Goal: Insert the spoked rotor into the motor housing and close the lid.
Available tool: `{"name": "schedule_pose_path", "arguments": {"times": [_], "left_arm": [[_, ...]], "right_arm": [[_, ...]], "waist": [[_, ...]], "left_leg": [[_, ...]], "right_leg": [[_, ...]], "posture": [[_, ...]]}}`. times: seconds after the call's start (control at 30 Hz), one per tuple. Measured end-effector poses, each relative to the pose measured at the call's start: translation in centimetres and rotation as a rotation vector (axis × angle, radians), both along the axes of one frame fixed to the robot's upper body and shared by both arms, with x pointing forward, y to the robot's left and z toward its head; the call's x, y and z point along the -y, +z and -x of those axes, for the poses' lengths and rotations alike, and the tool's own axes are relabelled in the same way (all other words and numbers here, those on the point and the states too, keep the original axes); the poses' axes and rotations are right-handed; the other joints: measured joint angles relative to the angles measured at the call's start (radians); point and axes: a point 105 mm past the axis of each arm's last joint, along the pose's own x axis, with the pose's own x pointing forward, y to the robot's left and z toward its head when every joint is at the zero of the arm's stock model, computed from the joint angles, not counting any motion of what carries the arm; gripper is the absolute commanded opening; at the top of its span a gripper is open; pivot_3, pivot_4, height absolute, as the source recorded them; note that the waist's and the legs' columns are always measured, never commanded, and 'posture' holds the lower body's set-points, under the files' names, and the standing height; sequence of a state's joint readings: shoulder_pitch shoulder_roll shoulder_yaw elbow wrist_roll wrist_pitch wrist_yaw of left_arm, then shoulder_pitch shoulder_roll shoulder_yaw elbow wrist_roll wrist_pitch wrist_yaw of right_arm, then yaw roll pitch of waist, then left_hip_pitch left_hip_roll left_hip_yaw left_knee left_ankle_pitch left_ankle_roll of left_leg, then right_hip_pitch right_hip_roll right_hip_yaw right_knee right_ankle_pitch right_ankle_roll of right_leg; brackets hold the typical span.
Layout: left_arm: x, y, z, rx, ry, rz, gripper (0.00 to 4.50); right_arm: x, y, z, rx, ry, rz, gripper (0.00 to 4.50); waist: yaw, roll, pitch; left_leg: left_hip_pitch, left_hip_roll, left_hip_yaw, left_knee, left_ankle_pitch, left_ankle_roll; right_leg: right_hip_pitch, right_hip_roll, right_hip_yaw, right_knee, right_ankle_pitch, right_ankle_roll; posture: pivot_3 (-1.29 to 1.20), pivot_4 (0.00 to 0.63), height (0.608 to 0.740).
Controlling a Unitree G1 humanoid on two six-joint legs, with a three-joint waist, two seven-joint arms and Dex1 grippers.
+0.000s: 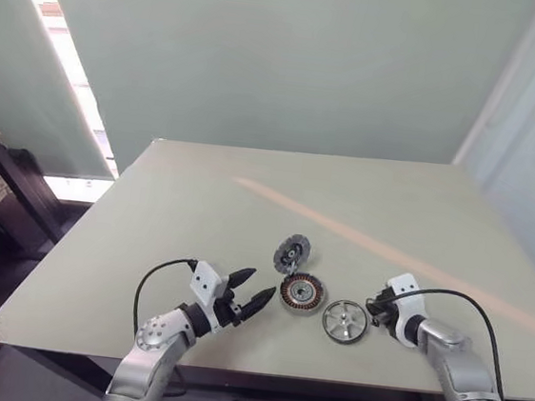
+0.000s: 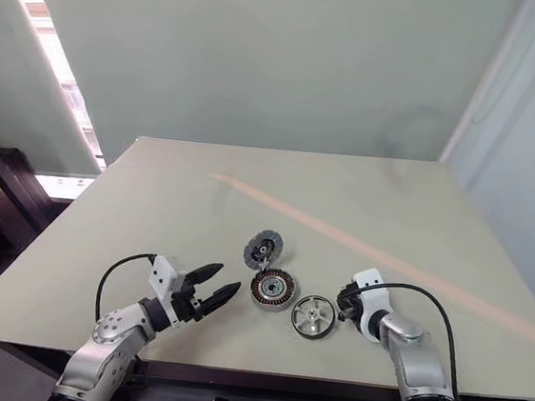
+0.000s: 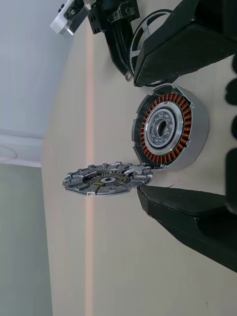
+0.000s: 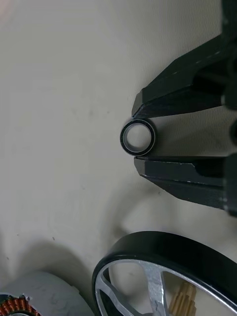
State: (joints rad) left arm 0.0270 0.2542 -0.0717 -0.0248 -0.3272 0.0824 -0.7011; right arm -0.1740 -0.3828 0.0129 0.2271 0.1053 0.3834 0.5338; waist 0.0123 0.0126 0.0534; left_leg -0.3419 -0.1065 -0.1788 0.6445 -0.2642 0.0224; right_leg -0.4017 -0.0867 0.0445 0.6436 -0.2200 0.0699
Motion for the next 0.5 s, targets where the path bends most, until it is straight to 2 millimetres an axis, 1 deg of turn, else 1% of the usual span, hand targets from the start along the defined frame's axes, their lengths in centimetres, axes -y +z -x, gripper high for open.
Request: {"name": "schedule_pose_path", "arguments": {"times": [0.1,0.27,0.4,0.5], "left_arm": [[0.0,0.0,0.0,0.001,0.001,0.002,3.43],[-0.2,-0.5,0.0,-0.014,0.009,-0.001,3.43],[-1.3,-0.8,-0.2,-0.018,0.03,-0.025,3.43],[-2.5,-1.0,-0.3,-0.022,0.047,-0.057,3.43]], "right_arm": [[0.4,0.3,-0.3,0.021,-0.041,-0.005,0.8],[1.8,2.2,-1.7,0.112,-0.144,-0.025,0.8],[1.1,4.0,-2.4,0.155,-0.153,-0.056,0.8],[-0.2,5.1,-2.3,0.161,-0.118,-0.074,0.8]], "waist": [[0.0,0.0,0.0],[0.0,0.0,0.0],[0.0,0.0,0.0],[-0.001,0.0,0.0]], "left_leg": [[0.0,0.0,0.0,0.0,0.0,0.0],[0.0,0.0,0.001,0.0,0.0,0.0],[0.0,0.002,0.001,0.0,0.0,0.0],[0.0,0.002,0.001,-0.001,0.0,0.0]], "right_leg": [[0.0,0.0,0.0,0.0,0.0,0.0],[-0.001,0.001,0.002,0.0,0.001,0.0],[-0.003,0.001,0.002,0.0,0.002,-0.001],[-0.003,0.001,0.003,0.0,0.002,-0.001]], "posture": [[0.0,0.0,0.74],[0.0,0.0,0.74],[0.0,0.0,0.74],[0.0,0.0,0.74]]}}
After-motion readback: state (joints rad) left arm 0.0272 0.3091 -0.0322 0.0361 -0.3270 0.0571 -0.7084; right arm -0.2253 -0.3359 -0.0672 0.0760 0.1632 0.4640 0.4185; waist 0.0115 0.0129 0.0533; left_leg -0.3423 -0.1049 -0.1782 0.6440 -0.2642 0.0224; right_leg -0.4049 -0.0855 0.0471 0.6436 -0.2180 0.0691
